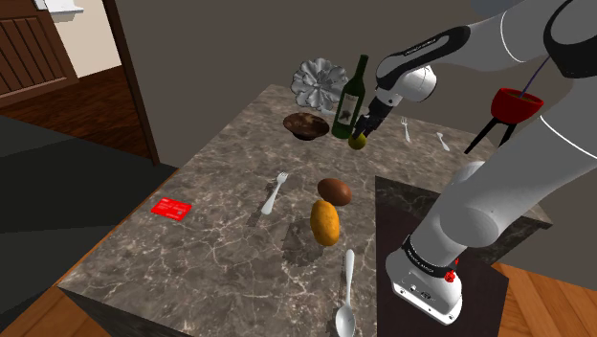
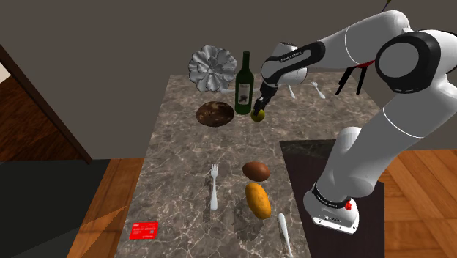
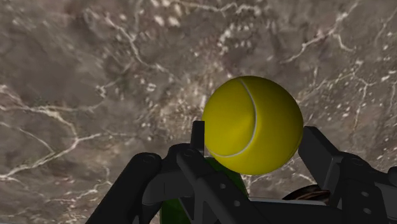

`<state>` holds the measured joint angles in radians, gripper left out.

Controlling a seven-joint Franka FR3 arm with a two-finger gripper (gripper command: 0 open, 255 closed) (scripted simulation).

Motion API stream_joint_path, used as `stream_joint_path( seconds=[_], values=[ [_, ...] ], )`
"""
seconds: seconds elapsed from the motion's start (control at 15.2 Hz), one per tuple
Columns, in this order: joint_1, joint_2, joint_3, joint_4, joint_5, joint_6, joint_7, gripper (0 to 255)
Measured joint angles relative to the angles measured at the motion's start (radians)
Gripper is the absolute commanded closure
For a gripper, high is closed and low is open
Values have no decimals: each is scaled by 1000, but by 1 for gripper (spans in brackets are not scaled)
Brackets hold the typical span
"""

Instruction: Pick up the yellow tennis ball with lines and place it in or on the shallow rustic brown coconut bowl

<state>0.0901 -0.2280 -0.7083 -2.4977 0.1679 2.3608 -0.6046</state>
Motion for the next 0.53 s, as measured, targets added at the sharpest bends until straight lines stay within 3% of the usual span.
stream_joint_path(
  seconds=[0.53],
  values=[
    [-5,-13,6,8,-13,-17,13,255]
  ],
)
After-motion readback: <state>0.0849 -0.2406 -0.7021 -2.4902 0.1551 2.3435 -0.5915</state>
